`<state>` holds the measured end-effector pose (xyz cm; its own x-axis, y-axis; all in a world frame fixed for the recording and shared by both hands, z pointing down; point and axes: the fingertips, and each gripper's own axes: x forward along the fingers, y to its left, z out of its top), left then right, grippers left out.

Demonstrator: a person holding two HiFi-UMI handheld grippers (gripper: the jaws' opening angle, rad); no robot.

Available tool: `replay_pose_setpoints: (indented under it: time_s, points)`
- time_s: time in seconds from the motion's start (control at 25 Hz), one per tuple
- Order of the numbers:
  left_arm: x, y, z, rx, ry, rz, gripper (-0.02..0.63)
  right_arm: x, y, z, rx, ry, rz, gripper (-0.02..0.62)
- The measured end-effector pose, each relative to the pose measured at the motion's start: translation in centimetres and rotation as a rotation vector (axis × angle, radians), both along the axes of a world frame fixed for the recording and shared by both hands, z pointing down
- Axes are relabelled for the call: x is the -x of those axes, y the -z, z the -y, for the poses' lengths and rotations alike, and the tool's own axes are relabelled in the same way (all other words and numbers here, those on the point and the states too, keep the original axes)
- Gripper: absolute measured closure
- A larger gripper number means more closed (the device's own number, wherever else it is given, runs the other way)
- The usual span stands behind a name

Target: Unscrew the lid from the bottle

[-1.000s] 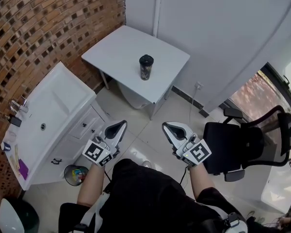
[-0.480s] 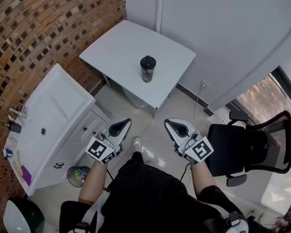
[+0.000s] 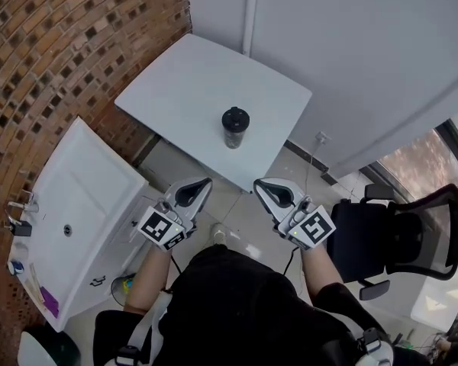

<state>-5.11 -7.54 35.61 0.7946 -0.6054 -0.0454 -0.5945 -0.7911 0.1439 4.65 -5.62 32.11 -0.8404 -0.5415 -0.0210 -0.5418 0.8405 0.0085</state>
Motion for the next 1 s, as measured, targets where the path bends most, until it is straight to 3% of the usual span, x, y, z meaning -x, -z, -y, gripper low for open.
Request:
replay_pose_setpoints:
  time_s: [0.36,0.72,1.0]
  points:
    - [1.2,-1.3,5.3,0.017,-0.019,0.003,0.603,0.4,-2.2,4.9,0.034,-0.024,-0.028,0.589]
    - [0.0,-4.3,8.4,0.085,-0.025,0.018,0.604,0.7,-4.2,8.4,0.137,0.012,0.002,0.589]
    - [-0.6,-5.8,11.5,0.106,0.020,0.014,0.603,0.1,-6.4,11.5,0.142,0.092,-0.017,0.589]
